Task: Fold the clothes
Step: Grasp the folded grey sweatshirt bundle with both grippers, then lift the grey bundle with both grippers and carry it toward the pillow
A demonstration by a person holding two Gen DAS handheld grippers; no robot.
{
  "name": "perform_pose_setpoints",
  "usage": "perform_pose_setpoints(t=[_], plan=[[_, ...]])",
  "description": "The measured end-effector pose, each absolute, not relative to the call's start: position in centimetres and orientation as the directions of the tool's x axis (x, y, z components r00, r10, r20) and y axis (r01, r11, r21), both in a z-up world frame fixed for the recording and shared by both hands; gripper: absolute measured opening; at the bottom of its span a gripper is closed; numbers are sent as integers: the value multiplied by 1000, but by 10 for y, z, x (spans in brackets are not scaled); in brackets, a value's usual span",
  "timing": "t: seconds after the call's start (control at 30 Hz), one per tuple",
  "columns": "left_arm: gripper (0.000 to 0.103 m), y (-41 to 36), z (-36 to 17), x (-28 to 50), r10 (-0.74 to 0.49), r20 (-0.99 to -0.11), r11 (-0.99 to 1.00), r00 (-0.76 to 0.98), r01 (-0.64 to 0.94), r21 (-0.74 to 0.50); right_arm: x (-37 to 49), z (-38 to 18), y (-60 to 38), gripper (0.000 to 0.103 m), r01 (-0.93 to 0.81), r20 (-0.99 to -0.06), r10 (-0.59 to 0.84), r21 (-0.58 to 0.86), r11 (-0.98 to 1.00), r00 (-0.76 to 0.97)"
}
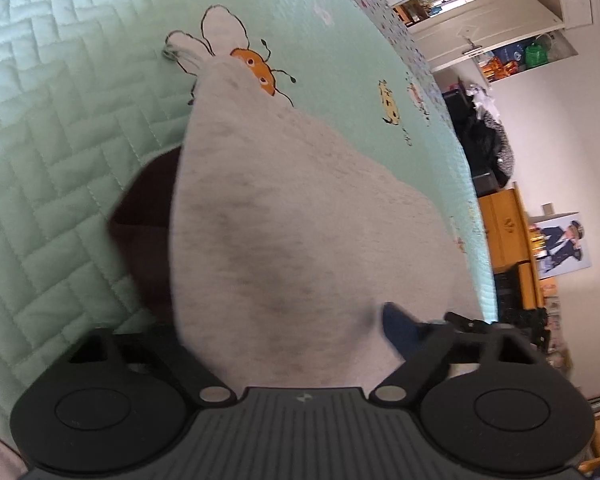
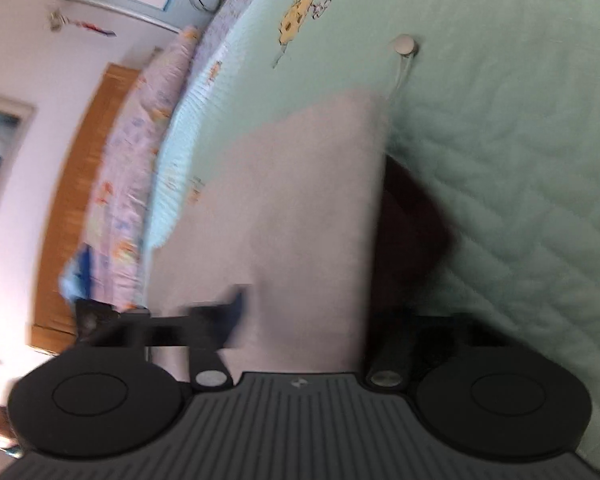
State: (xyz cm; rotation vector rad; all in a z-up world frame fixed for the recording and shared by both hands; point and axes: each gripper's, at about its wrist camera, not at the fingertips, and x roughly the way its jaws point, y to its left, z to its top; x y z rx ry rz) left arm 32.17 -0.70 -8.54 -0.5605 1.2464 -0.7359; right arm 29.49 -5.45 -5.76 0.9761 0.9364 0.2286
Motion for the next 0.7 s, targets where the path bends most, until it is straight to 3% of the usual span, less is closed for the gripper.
perform_pose_setpoints(t=[0.03,0.13,0.4,0.7], plan=[[44,-7,-82,321,-753,-641,658,150,193,-727,290,-59,-54,32,224,-560,545,796,562,624],[35,-8,-77,315,-750,-637,662,177,204,-722,279,-59,-51,29,212,-533,512,803,557,674],[29,-6,-40,296,-750,-610,661,256,253,-706,276,-17,-26,27,155,-541,411,722,674,734],[28,-19,22,252,-645,-678,763,353,346,-546,272,16,4,27,124,-589,341,608,784,732]])
